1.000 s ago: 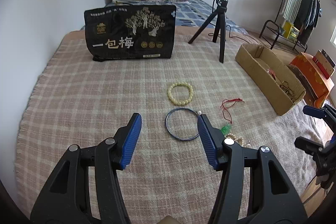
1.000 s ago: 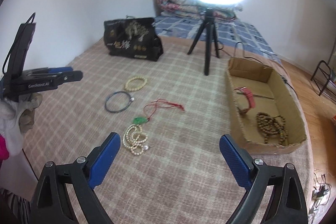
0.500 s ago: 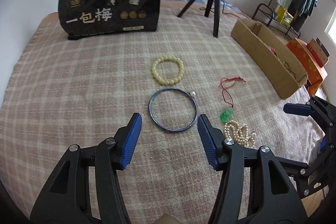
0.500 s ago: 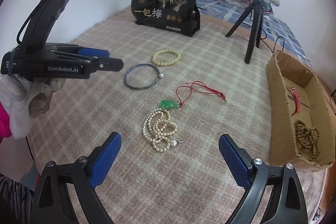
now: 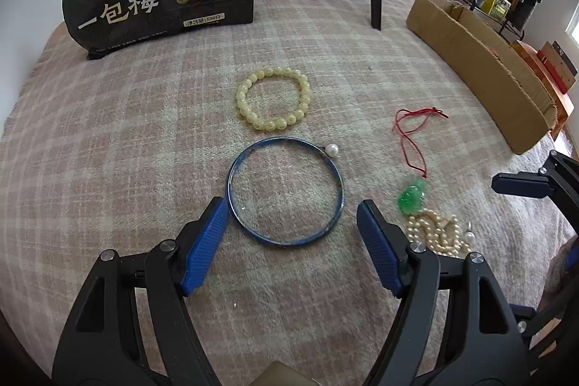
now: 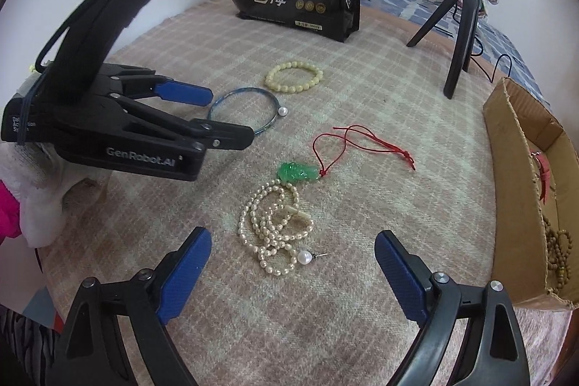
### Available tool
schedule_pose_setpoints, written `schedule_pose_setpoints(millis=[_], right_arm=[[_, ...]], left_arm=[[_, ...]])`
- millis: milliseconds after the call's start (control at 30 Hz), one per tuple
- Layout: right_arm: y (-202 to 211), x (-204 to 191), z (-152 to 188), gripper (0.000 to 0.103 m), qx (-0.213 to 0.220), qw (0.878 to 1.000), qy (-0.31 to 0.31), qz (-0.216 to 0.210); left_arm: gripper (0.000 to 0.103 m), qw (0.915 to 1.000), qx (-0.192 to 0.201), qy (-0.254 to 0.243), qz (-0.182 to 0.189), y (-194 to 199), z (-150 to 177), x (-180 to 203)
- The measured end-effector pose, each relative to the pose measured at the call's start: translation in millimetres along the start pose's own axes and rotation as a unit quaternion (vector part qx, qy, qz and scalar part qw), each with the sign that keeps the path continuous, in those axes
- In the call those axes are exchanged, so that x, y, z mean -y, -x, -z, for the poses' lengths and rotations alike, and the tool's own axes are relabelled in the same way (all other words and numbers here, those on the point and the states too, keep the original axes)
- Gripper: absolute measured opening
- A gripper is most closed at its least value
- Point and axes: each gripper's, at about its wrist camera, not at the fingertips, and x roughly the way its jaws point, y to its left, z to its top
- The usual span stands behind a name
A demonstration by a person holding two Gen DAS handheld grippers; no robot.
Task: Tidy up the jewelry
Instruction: 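Close left gripper on the blue bangle while right gripper closes on the pearl necklace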
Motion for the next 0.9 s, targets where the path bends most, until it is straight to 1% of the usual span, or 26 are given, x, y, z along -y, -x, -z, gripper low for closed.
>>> schedule_pose_setpoints(millis=[33,100,167,300,367,500,600,667,700,767,900], right_arm=[[-1.6,0.2,-0.6,0.09,-0.001,1.0,0.0,-0.001],[-5.3,0.3,-1.9,0.088,-0.004,1.0,0.002,-0.002],[-8.5,-0.1,-2.9,0.085,-0.007,1.0,0.005,-0.004],[-16.6,-0.8,-6.7,0.081,-0.013,1.0,0.011,-0.01],[-19.5,-1.2,-8.5,0.077,-0.016,1.0,0.014,-0.013],[-27.5,-4.2,-12.0,0.072,-0.028,0.999,0.025,-0.018],[-31.2,-5.3,-14.9,0.066,-0.035,0.999,0.03,-0.027],[-32.2,-5.9,-15.8,0.059,-0.038,0.998,0.03,-0.034],[-32.6,-6.4,-16.3,0.056,-0.04,0.998,0.029,-0.04],[-33.3,-8.1,-16.3,0.043,-0.04,0.998,0.03,-0.048],[-33.5,-11.3,-16.4,0.027,-0.04,0.998,0.034,-0.045]], left_arm=[[0.076,1.0,0.001,0.001,-0.003,-2.4,-0.7,-0.5],[0.08,1.0,0.006,0.003,-0.005,-5.4,-2.4,-1.1],[0.082,0.9999,0.008,0.006,-0.004,-7.6,-4.3,-2.0],[0.082,0.9999,0.01,0.008,-0.008,-12.9,-7.2,-3.1],[0.082,0.9998,0.013,0.013,-0.006,-13.2,-7.2,-4.6],[0.082,0.9998,0.015,0.012,-0.002,-14.1,-7.7,-5.8],[0.082,0.9998,0.016,0.009,-0.004,-14.2,-7.7,-5.2],[0.082,0.9998,0.018,0.007,-0.005,-14.0,-7.0,-4.6],[0.078,0.9998,0.019,0.007,-0.006,-14.0,-6.9,-4.7],[0.074,0.9997,0.02,0.01,-0.007,-13.3,-6.9,-6.1],[0.074,0.9997,0.021,0.012,-0.004,-11.8,-6.6,-7.1]])
